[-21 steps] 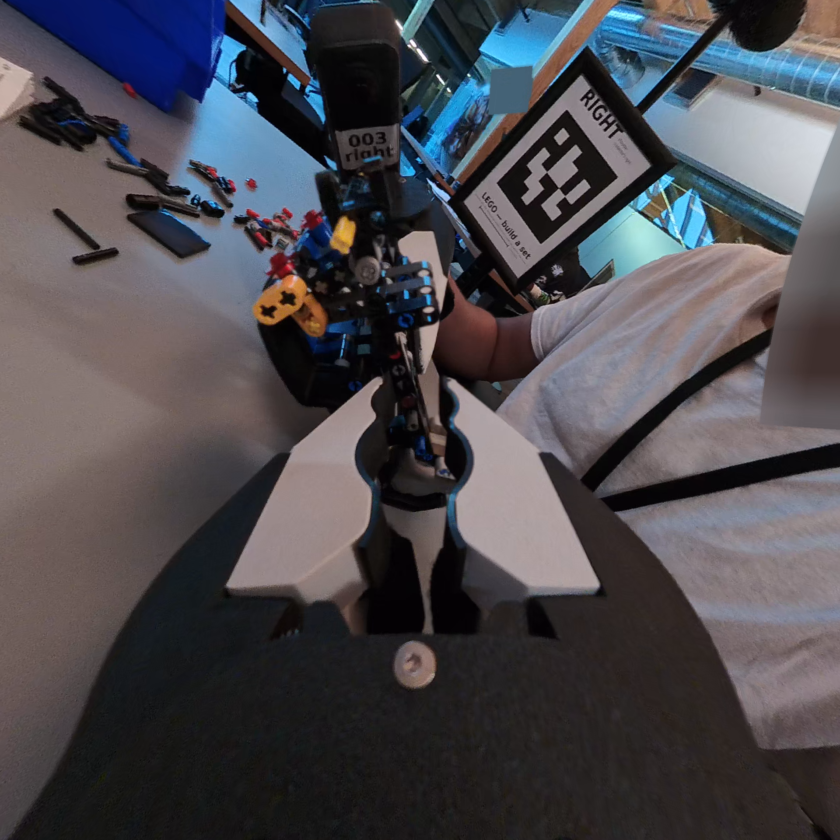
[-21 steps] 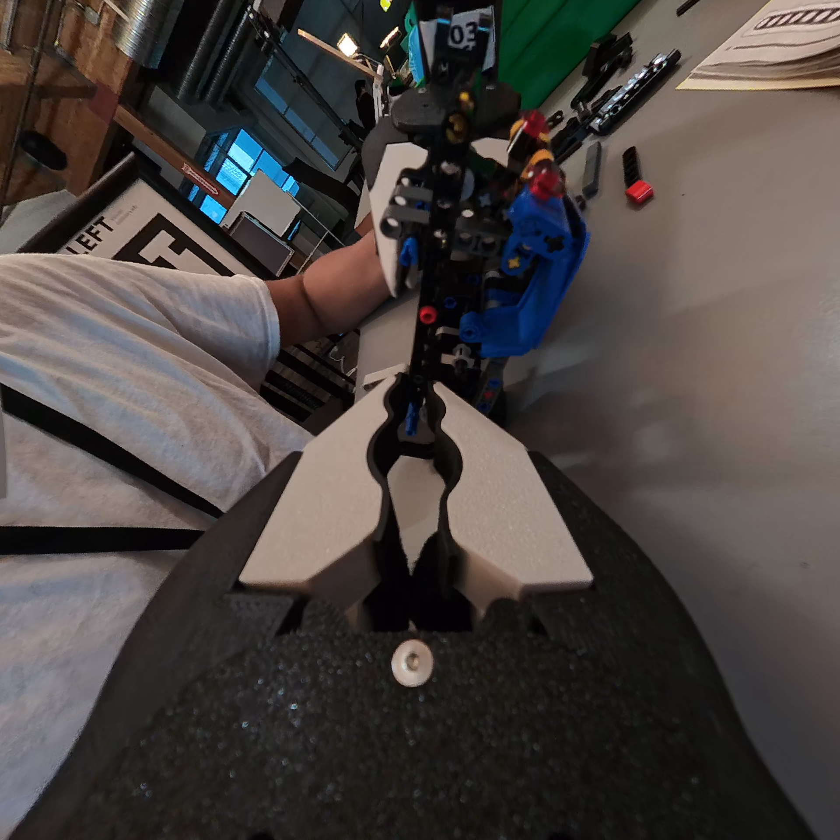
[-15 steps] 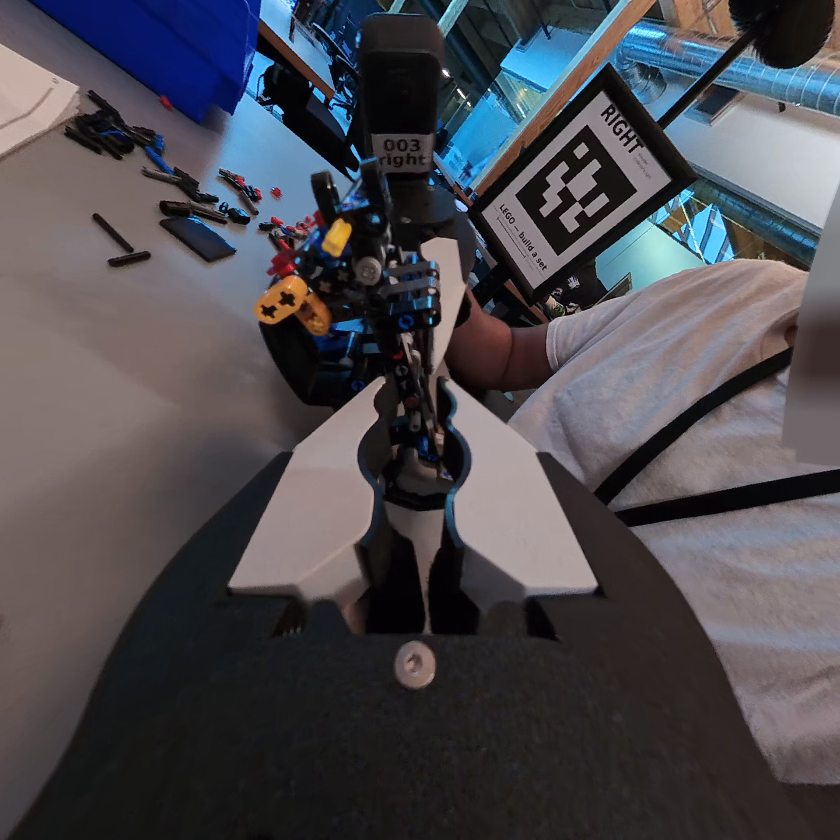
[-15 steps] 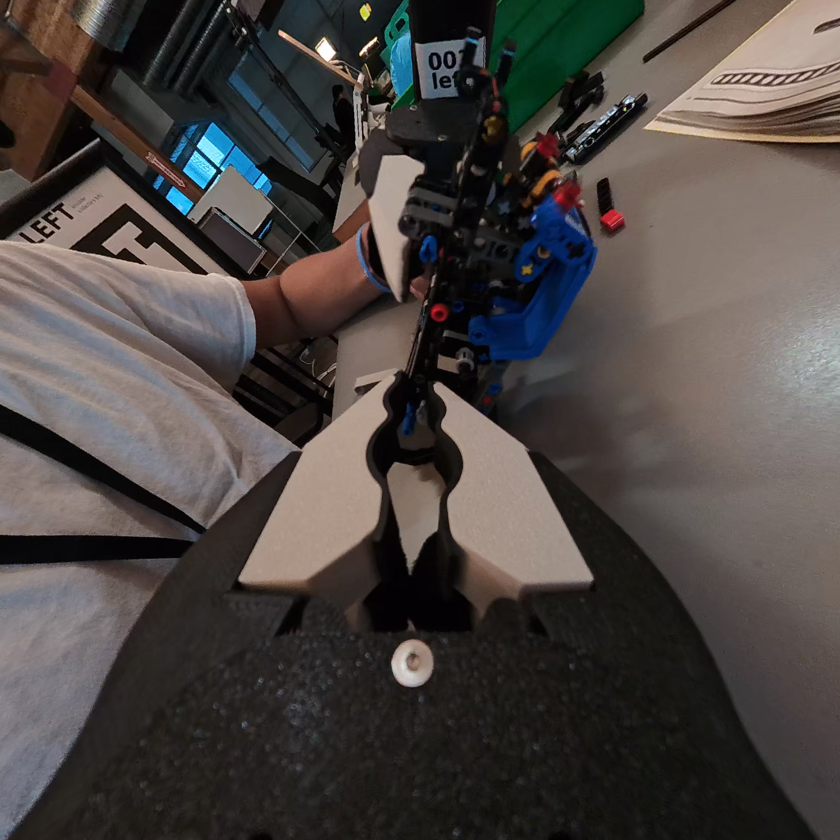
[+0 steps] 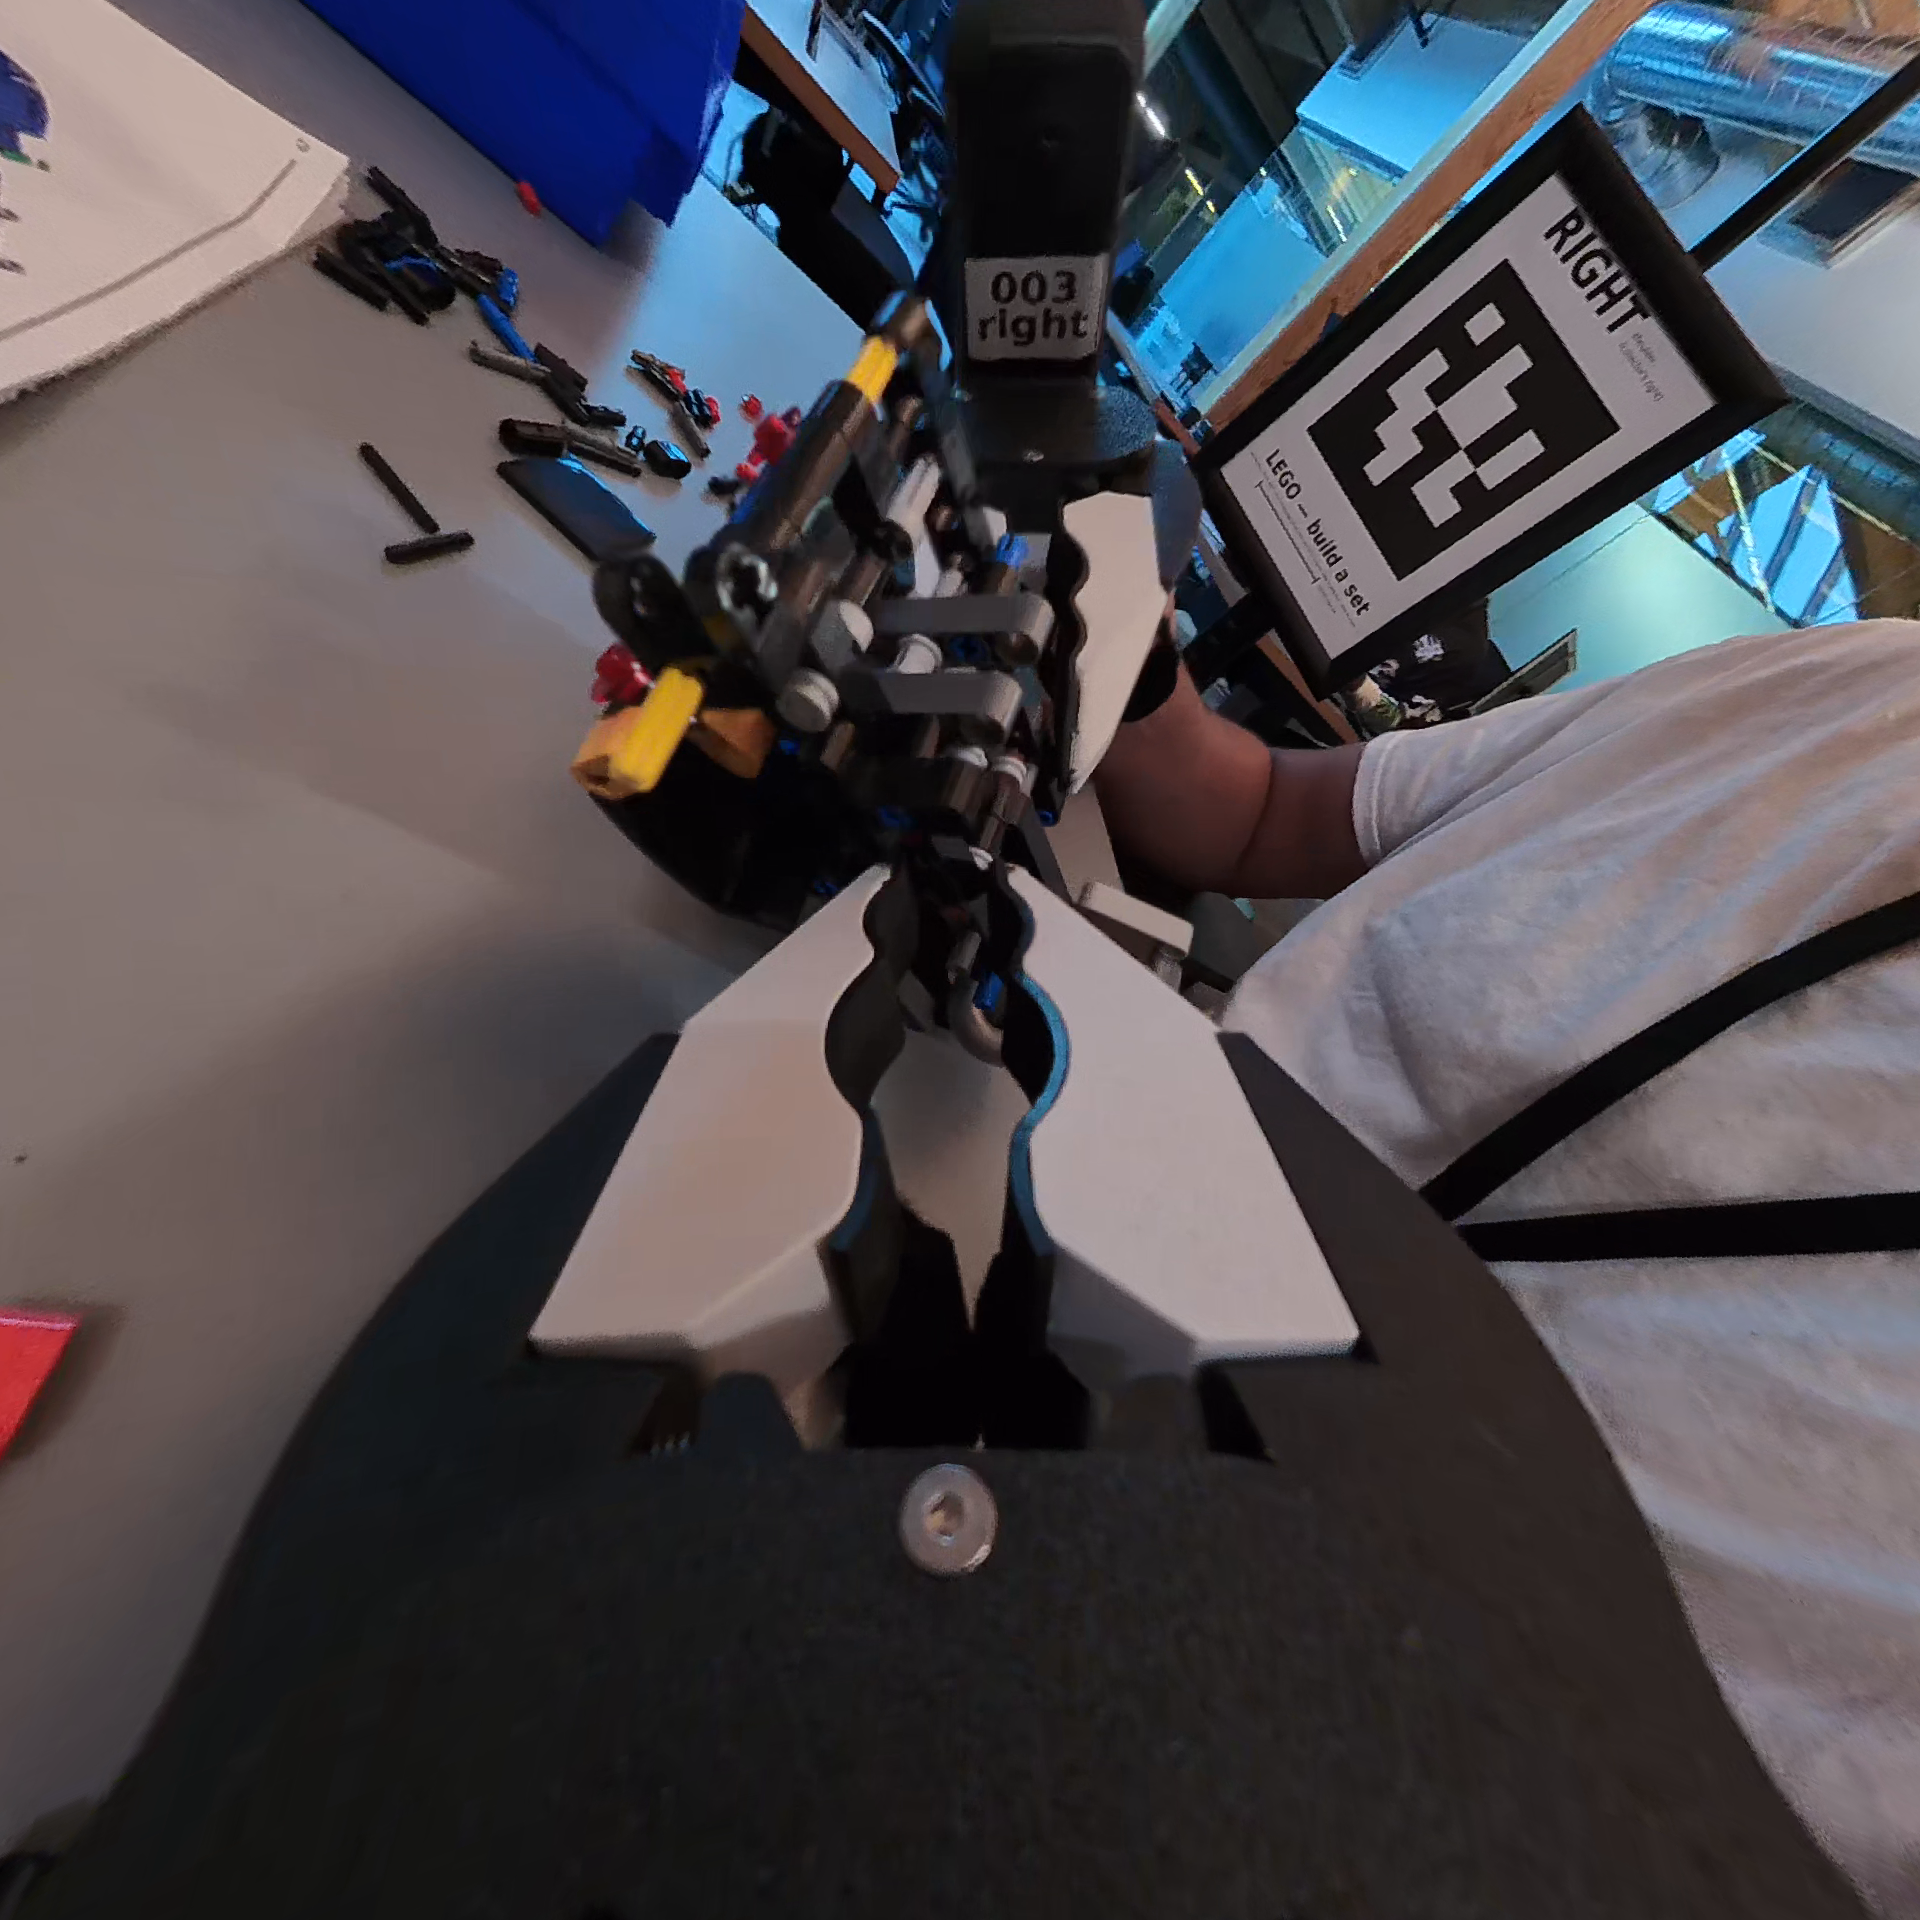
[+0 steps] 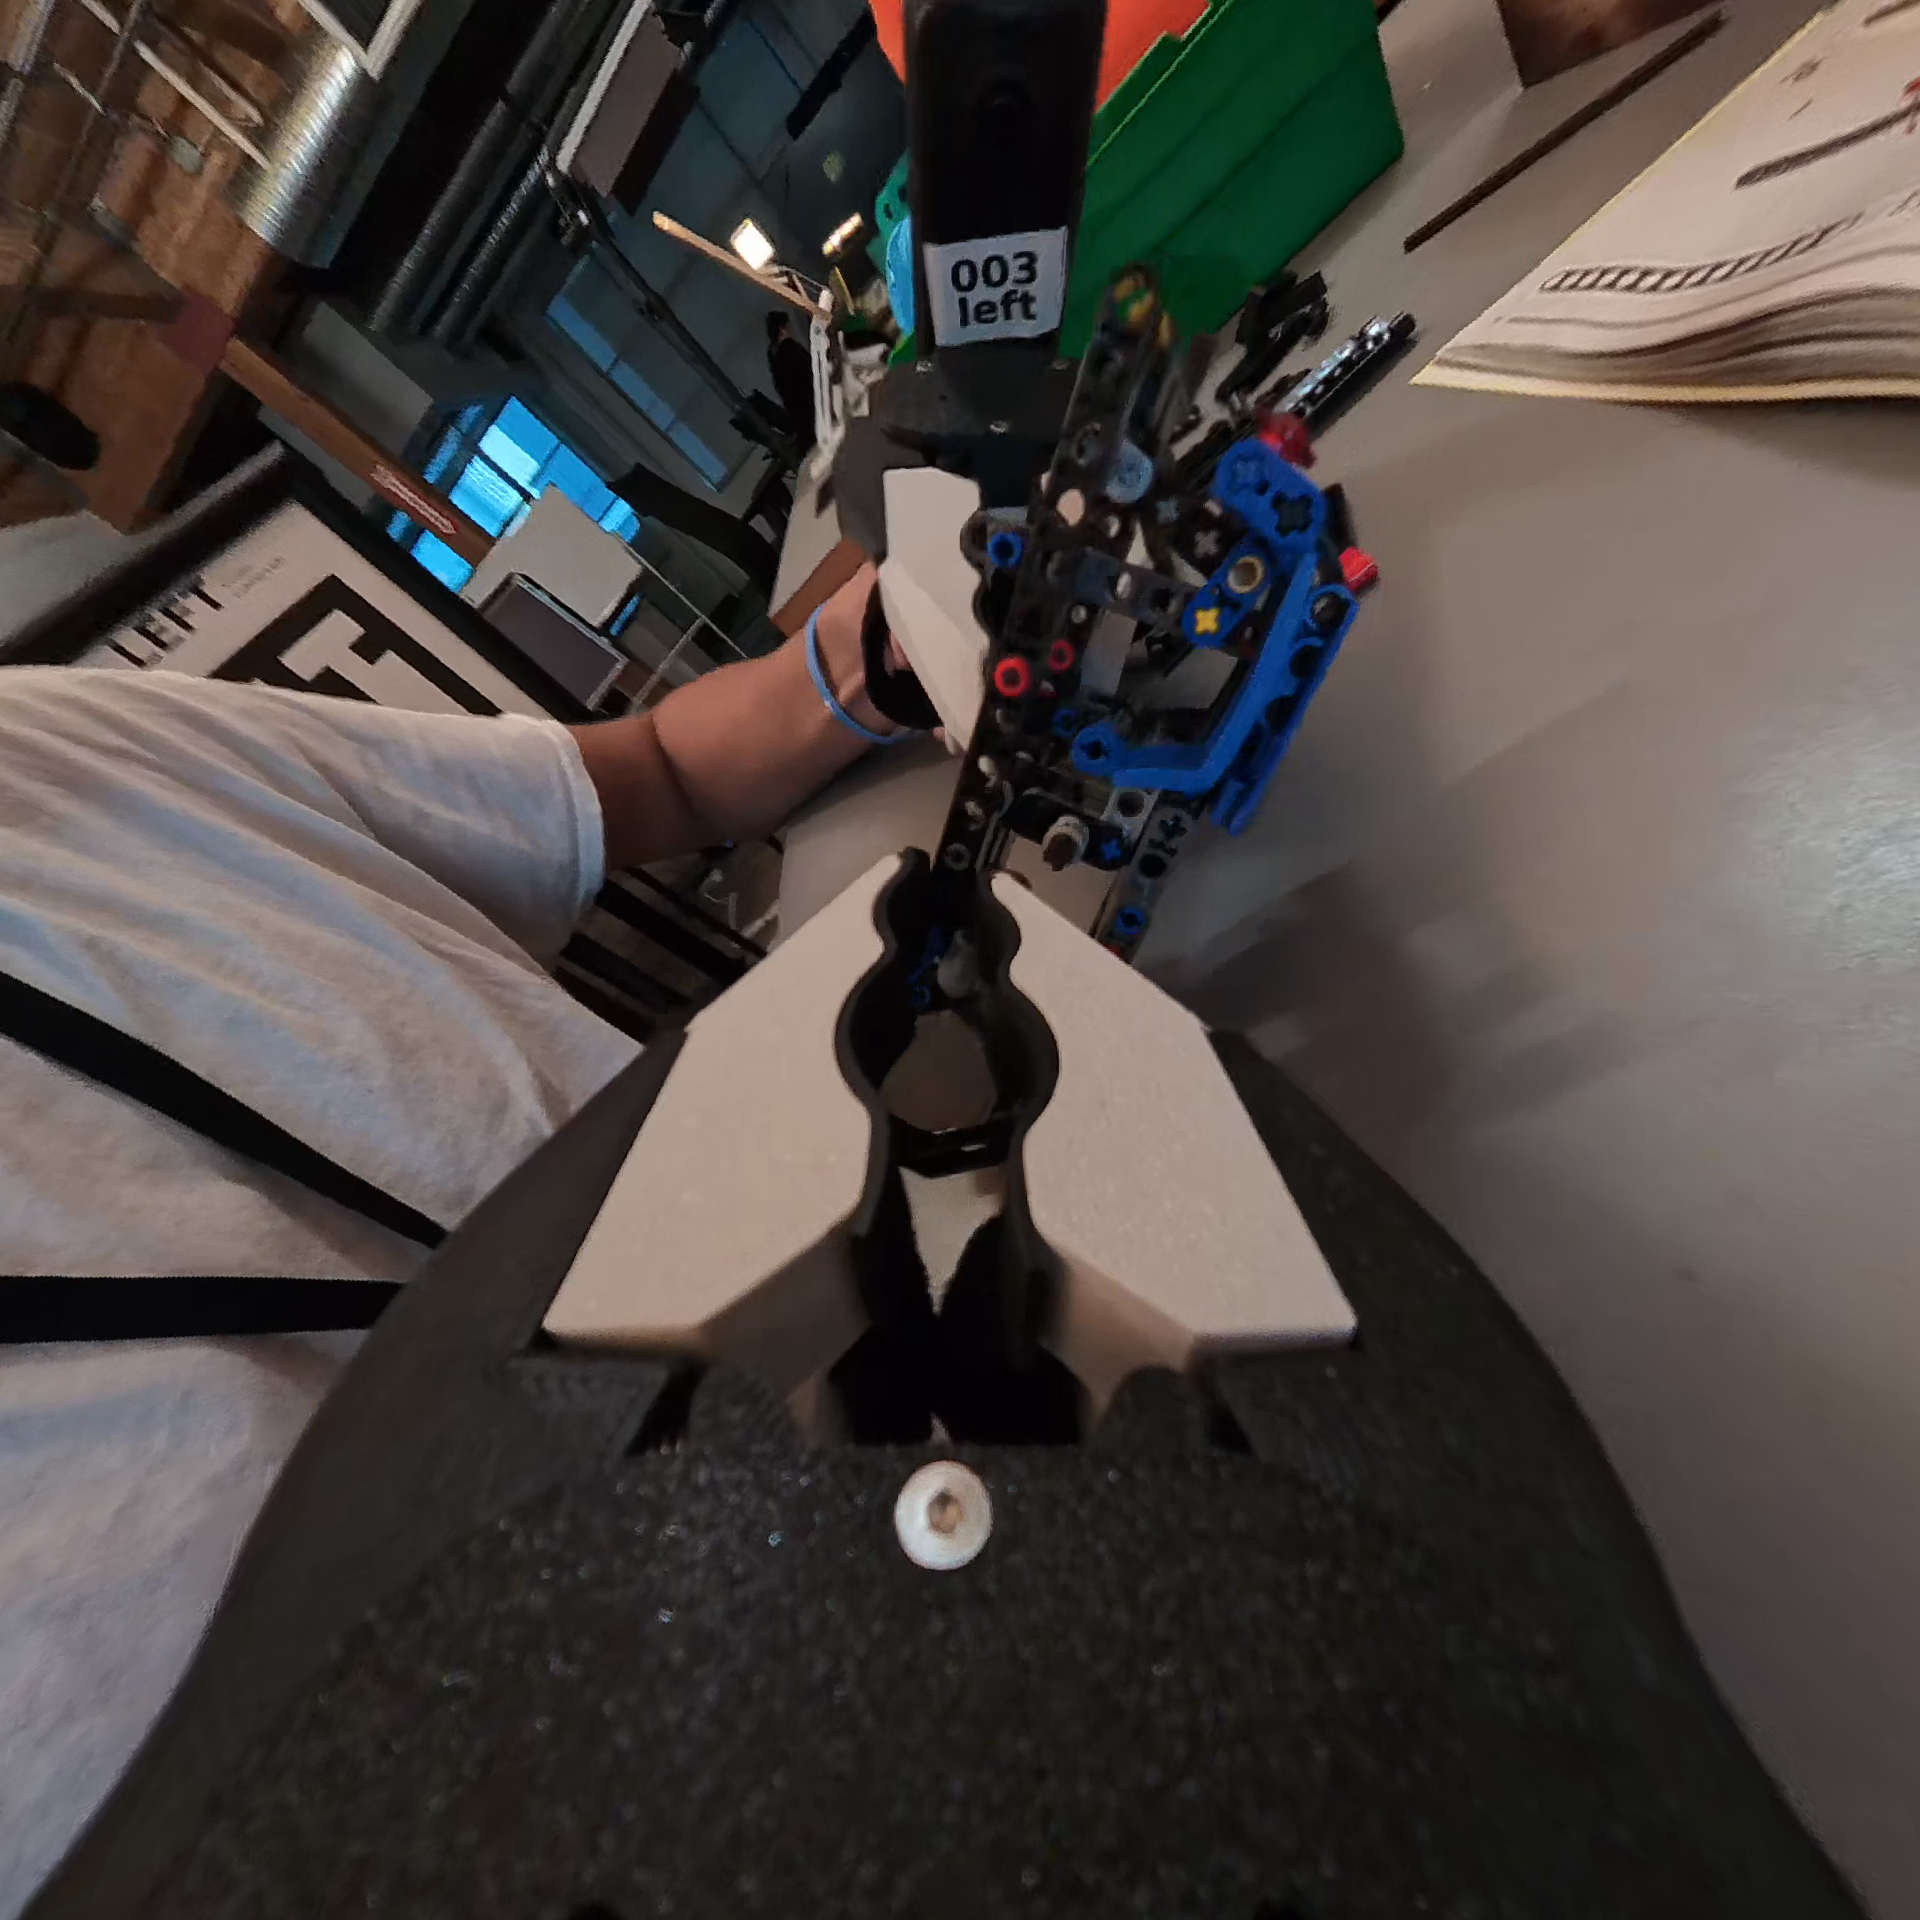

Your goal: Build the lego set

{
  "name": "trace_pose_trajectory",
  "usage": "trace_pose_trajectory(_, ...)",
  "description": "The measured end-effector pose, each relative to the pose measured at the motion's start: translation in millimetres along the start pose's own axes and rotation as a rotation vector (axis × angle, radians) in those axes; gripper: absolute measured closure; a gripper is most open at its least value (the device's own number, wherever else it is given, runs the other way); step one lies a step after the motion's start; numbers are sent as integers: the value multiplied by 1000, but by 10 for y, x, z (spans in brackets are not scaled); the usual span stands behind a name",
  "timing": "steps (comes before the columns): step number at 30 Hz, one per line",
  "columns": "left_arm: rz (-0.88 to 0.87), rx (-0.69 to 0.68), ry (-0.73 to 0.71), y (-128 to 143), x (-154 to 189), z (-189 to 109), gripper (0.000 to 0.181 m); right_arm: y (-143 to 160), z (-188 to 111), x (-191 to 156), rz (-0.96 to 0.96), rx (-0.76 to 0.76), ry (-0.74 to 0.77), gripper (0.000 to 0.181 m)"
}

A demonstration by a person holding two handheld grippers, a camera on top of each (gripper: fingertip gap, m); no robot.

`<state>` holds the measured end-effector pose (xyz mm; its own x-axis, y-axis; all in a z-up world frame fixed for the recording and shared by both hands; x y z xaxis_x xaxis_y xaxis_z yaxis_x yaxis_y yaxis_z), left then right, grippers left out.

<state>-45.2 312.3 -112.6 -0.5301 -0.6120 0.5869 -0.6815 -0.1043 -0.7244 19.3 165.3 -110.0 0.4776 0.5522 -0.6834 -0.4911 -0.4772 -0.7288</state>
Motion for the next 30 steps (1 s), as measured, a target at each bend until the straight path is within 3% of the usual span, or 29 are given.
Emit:
trace_pose_trajectory(5, 37, 83, -15, -46, 45, -44, 175, -54, -64, 14, 17, 44, 13, 174)
trace_pose_trajectory(18, 28, 15, 22, -46, 58, -68, 176, -29, -72, 24, 77, 34, -28, 175)
trace_pose_trajectory(23, 51, 6, -57, -74, 49, -56, 172, -53, -77, 65, 101, 55, -10, 175)
trace_pose_trajectory(26, 39, -36, -91, -71, 47, -77, 158, -55, -87, 95, 116, 62, 9, 174)
trace_pose_trajectory(30, 87, -85, -284, -44, -15, -234, 147, -65, -79, 138, 190, 86, -2, 174)
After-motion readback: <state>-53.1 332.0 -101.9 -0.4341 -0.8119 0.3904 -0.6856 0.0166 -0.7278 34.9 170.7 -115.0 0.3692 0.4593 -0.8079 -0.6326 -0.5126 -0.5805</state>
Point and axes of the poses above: each gripper's, where its closed fingertips meet, z out along the fingers, y out of its underside, x = y × z across the jaws, the point moved 7 cm from there along -z, back along the fingers, and after that the axes turned 15 degrees about -y, right-handed, at the moved point
